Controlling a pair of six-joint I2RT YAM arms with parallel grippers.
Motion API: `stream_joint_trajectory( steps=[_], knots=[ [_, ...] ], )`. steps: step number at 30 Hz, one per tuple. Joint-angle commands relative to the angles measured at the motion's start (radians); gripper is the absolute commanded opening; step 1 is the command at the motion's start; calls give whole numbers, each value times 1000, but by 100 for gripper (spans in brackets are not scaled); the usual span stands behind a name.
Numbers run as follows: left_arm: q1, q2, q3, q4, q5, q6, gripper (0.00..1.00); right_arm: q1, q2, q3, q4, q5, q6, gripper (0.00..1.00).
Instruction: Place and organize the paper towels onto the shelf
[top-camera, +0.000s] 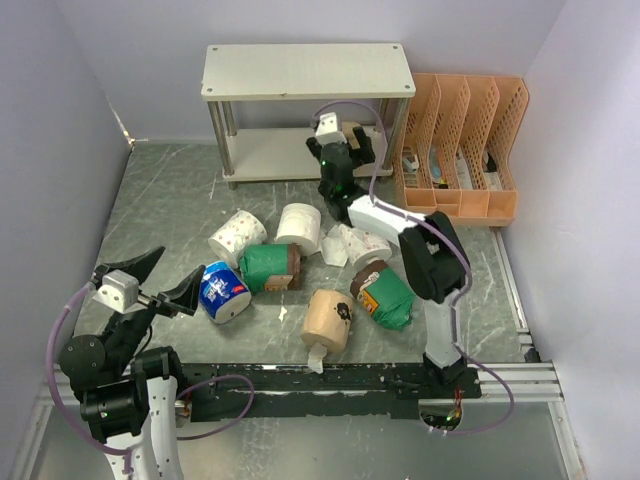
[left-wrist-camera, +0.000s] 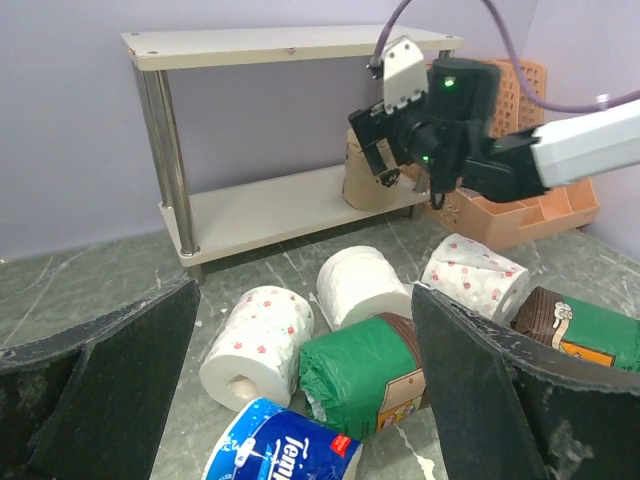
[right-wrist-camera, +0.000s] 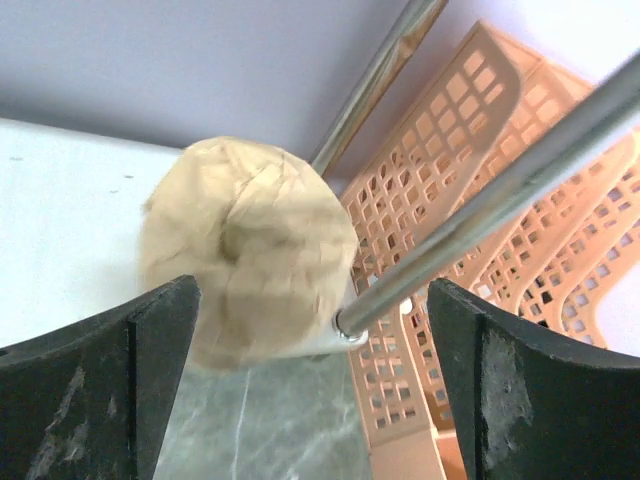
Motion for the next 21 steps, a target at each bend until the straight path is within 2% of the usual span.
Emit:
stream_joint_trajectory(
  steps=[1,5,10,13,15,18,21],
  knots=[
    [7,-13,-4,29,9,-10,99,139,-219,-207,231,60,-27,100],
    [7,-13,-4,26,10,-9,99,252,-331,-424,222,111,66,100],
    [0,-13,-5,26,17,-7,99,333,-428,-541,28,131,287,100],
    [0,-12,-5,23,19,-5,99,368,-481,-523,-269,-29,495,100],
    [1,-12,-4,19,19,-3,99,376,-512,-490,-483,-132,698,92],
    [2,-11,-2,16,19,-1,99,403,-636,-544,-605,-212,875,87],
    [2,-11,-3,17,22,-2,99,409,-833,-642,-669,-326,940,85]
  ],
)
